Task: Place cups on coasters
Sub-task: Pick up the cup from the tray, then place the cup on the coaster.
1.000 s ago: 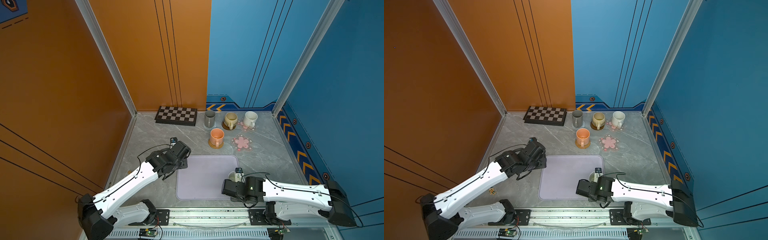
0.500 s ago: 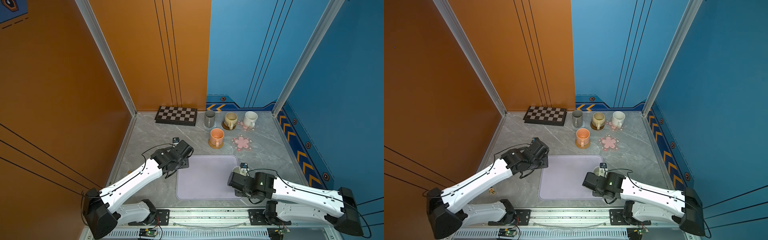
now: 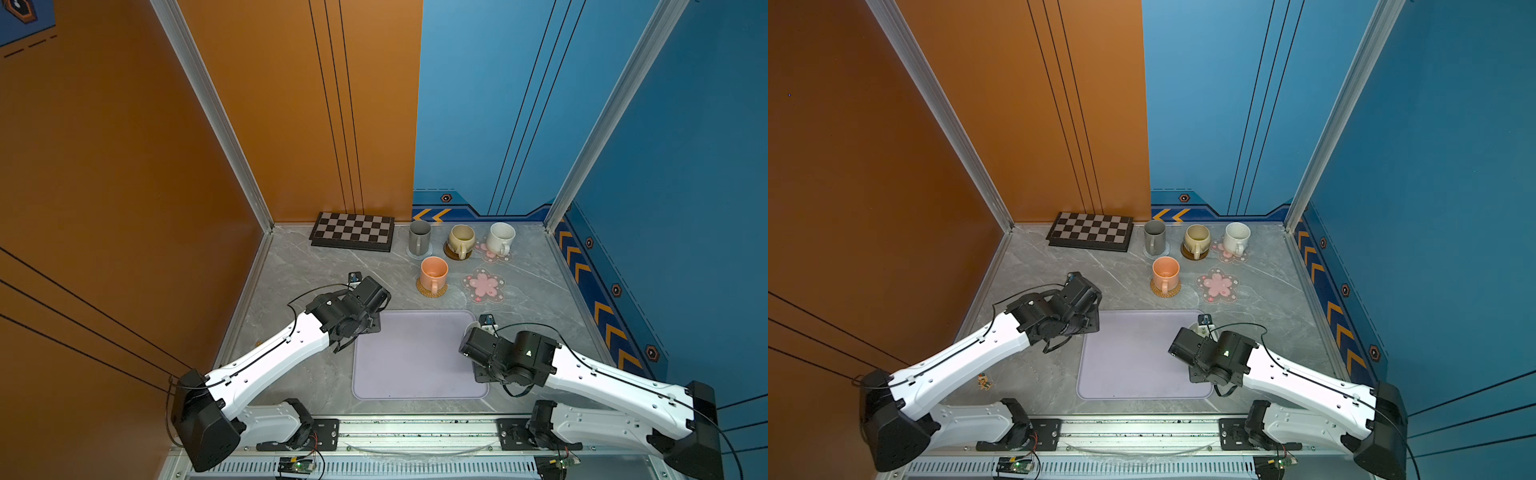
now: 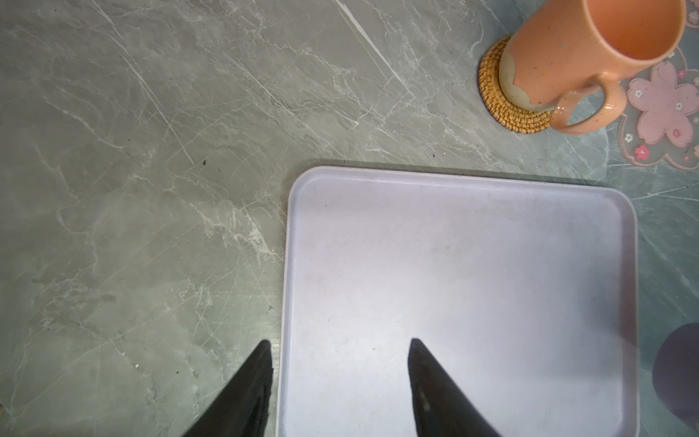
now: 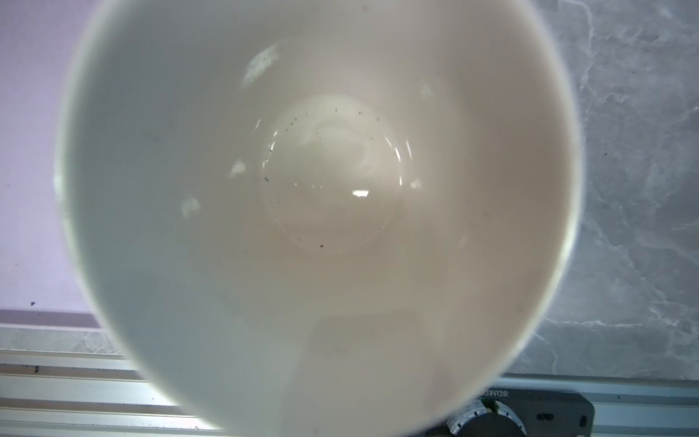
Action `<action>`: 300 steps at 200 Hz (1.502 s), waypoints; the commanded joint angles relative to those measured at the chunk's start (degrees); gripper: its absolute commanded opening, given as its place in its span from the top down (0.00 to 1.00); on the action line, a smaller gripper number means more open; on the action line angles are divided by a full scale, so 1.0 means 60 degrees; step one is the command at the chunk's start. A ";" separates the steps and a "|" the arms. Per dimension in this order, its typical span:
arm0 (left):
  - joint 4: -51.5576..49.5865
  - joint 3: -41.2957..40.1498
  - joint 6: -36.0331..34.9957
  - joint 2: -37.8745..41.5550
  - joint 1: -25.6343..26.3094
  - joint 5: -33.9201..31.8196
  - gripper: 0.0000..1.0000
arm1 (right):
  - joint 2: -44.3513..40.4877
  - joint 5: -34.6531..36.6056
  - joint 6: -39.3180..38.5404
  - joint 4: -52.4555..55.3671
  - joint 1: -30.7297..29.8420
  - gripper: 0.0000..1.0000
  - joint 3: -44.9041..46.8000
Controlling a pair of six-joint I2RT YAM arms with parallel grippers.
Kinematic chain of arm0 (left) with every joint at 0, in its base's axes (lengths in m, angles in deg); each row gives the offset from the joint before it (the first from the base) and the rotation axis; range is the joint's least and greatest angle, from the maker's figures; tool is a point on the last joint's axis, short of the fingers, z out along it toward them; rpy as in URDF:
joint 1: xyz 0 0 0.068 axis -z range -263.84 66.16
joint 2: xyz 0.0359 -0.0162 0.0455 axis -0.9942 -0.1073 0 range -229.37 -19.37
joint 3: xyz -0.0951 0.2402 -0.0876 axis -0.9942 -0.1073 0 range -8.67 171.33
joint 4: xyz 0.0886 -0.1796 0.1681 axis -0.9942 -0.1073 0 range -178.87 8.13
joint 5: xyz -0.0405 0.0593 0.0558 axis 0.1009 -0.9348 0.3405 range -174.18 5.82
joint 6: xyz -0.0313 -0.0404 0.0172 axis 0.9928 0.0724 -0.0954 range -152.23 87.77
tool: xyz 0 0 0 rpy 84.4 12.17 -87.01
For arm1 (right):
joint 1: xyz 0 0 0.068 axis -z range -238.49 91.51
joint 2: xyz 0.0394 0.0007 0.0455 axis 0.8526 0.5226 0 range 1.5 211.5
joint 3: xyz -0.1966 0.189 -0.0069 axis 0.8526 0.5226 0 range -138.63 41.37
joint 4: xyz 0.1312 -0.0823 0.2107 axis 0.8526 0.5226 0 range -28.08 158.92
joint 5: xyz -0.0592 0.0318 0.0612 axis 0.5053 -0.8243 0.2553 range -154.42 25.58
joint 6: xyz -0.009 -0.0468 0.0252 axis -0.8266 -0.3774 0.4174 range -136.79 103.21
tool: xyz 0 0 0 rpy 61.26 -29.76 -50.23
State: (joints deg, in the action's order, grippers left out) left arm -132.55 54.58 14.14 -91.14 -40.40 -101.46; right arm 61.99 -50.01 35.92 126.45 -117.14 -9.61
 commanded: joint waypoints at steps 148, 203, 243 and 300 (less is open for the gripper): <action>-0.0123 0.1455 -0.0503 -0.1042 -0.0588 0.0376 0.42 | 0.0497 -0.0084 -0.5084 -0.1882 0.4247 1.00 -0.0842; -0.0124 0.1674 -0.0576 -0.1377 -0.0793 0.0573 0.43 | 0.0695 -0.0296 -0.5715 -0.2507 0.5034 1.00 -0.1018; -0.0119 0.1967 -0.0675 -0.1681 -0.0883 0.0660 0.44 | 0.1170 -0.0875 -0.6120 -0.2720 0.5991 1.00 -0.1070; -0.0124 0.2561 -0.0855 -0.2208 -0.0993 0.0668 0.44 | 0.1950 -0.1541 -0.6431 -0.3302 0.7064 1.00 -0.1328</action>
State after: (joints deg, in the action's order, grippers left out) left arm -132.50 67.45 10.53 -103.01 -45.58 -98.20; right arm 72.37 -58.05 -0.80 111.20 -76.21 -13.93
